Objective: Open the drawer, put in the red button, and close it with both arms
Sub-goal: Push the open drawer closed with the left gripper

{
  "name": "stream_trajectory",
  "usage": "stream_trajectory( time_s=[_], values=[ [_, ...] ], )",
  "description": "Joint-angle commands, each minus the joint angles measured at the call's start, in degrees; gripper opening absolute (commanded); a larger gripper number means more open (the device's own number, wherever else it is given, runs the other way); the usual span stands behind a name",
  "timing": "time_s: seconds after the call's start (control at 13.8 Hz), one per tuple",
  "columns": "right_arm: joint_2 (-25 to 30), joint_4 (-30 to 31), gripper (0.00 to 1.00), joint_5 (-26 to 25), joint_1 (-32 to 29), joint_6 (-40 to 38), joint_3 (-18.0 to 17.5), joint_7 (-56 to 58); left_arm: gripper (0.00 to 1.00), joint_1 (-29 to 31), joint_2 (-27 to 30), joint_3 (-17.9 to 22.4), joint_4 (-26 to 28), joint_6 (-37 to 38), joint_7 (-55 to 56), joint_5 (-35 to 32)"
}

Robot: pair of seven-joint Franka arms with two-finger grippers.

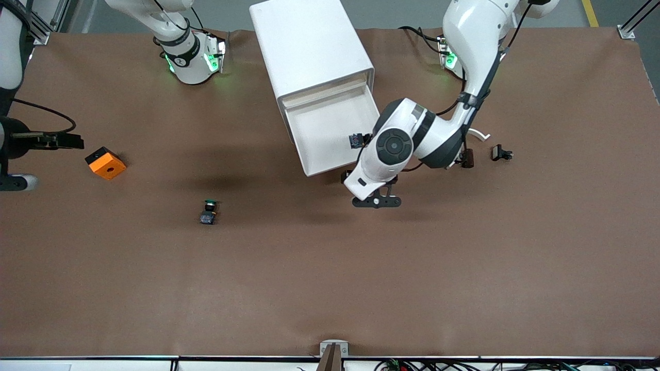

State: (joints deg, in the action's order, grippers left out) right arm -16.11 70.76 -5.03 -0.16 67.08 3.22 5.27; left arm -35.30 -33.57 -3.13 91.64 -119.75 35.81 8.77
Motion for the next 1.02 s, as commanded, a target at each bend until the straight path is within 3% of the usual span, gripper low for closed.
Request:
stream_trajectory(
  time_s=[0.0, 0.22, 0.44, 0.58, 0.94],
  values=[
    [3.3, -1.9, 1.0, -0.7, -3.0, -2.6, -0.9, 0.6, 1.0, -1.2, -0.4, -0.1, -0.8, 4.6, 7.7, 1.2],
    [4.2, -2.7, 1.0, 0.5, -3.3, -4.4, -0.8, -0.3, 1.0, -2.4, -0.3, -1.8, -0.8, 8.0, 17.6, 3.3],
    [6.0, -2.4, 1.0, 9.7, -6.7, -3.9, -0.9, -0.3, 1.0, -2.2, -0.1, -3.8, -0.8, 12.5, 24.7, 6.2],
    [6.9, -1.9, 1.0, 10.0, -6.7, -1.2, -1.1, -0.3, 1.0, -2.5, -0.7, -4.5, -0.7, 13.7, 24.3, 9.1],
    [13.8, 7.3, 1.0, 8.4, -4.4, 6.1, -1.5, 0.0, 1.0, -2.8, -1.9, -8.6, -0.6, 14.2, 24.8, 10.3]
  ],
)
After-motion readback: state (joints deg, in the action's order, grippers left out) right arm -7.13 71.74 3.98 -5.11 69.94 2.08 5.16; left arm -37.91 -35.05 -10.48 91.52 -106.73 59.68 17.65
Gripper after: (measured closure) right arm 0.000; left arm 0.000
